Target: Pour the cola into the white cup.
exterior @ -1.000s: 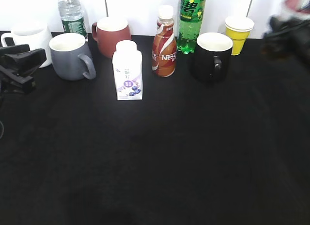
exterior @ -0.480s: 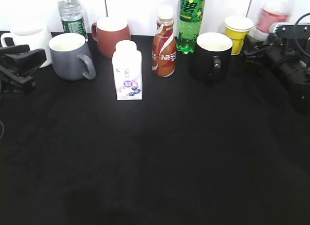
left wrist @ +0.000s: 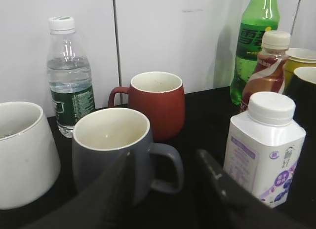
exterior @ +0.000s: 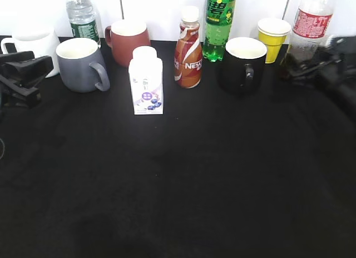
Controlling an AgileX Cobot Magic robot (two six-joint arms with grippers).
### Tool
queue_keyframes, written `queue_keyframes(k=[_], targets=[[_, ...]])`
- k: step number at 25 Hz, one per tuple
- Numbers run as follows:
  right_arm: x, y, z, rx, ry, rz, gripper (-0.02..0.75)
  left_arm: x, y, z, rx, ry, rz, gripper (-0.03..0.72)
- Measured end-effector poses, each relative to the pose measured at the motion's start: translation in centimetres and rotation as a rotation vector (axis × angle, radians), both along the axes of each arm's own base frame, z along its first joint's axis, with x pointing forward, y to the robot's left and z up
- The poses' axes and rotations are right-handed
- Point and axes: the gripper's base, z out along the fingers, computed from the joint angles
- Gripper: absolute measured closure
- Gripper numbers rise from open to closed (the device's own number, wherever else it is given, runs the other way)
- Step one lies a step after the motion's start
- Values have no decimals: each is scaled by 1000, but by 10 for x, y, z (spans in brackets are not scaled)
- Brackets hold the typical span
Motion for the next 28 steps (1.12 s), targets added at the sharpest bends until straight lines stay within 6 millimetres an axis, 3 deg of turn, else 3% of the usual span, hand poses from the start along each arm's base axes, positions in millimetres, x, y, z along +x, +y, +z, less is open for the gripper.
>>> queue_keyframes(k=[3,6,8,10,12,14,16,18,21,24,28], targets=[[-13,-2,47,-28,65,-8,143,7,5,7,68,80,56,386],[-35,-1,89,-91,371,-24,143,17,18,37,188,267,210,386],[-57,6,99,-126,725,-30,143,11,19,41,217,533,304,386],[-80,12,104,-130,1002,-25,143,-6,11,36,285,830,324,386],[-99,11,114,-127,1096,-25,146,-27,8,30,398,1059,325,386],[-116,9,138,-126,1041,-19,146,-46,9,36,408,1173,327,384],[-144,5,175,-106,922,-13,146,-67,7,58,341,1129,234,290],[-186,-1,211,-78,781,-8,146,-96,13,89,256,978,191,183],[-255,-12,247,-46,567,-3,146,-154,31,124,158,745,171,180],[-309,-20,246,-37,508,-2,146,-198,45,129,139,633,152,225],[-345,-26,186,-41,534,-2,146,-212,49,90,177,676,144,225]])
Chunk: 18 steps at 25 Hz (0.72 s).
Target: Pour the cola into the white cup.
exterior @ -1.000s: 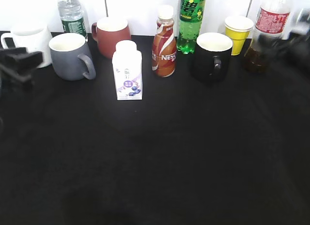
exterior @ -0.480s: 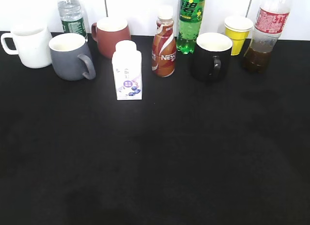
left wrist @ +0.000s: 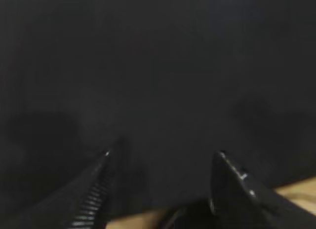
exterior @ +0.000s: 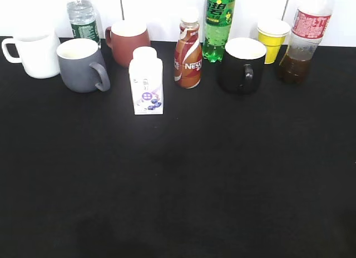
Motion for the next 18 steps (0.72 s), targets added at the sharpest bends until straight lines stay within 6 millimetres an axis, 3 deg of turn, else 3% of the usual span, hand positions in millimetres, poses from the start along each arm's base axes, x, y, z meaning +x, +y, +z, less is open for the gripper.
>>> queue_keyframes(k=[2,4,18], targets=[[-2,0,-30,-8,51,0,146,3,-1,-13,16,25,-8,228],[2,0,-36,-7,46,0,147,7,-2,-15,15,-13,-17,228],[4,1,-37,-4,29,0,151,11,-3,-19,18,-41,-27,230]])
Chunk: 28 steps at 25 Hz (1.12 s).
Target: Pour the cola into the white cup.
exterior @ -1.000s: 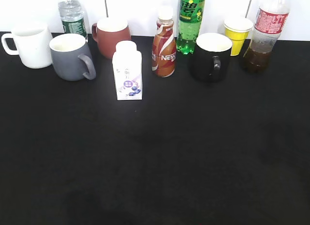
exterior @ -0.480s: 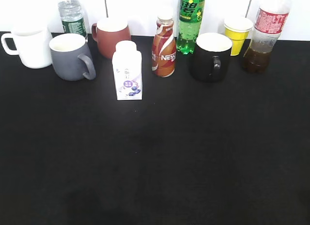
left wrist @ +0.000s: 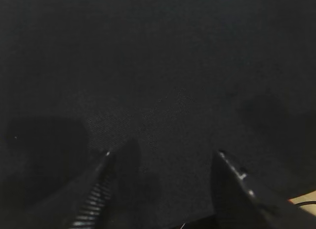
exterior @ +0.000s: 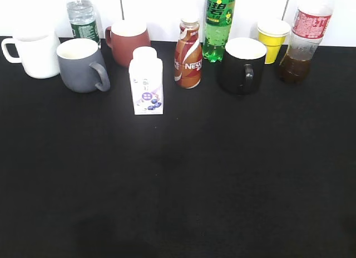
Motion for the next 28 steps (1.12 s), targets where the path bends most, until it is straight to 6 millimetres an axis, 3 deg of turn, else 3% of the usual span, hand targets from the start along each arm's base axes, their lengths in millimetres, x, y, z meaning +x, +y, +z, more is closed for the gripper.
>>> queue_keyframes(k=[6,10,28], targets=[[-7,-4,1,4,-47,-156,151,-25,11,5,-39,-171,192,231],[-28,-3,2,12,-178,-169,152,-48,13,5,-55,-316,284,258],[-28,-3,1,13,-183,-169,152,-49,13,5,-57,-320,283,307]])
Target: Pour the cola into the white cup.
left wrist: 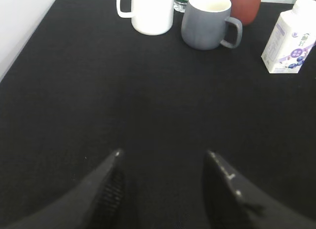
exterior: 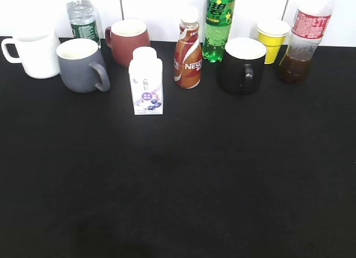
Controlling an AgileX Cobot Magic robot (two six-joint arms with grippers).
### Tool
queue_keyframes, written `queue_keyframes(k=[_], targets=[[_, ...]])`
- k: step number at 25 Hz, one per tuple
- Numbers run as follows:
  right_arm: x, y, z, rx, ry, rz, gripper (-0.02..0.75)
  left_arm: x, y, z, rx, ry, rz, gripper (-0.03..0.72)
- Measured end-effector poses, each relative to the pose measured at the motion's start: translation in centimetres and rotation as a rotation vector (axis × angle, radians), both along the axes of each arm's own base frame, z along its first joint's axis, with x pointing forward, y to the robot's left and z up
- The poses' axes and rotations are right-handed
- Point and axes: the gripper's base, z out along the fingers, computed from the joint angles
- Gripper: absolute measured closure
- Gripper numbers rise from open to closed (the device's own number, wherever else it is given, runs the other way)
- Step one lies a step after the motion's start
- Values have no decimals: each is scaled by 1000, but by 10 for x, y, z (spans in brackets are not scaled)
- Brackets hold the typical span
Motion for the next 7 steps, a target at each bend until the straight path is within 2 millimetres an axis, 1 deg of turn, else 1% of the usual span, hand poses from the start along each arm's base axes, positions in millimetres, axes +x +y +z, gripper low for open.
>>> queue_keyframes(k=[3,7], targets=[[0,0,0,0,0,0,152,0,0,0,0,0,0,356],[0,0,0,0,0,0,152,0,0,0,0,0,0,446]])
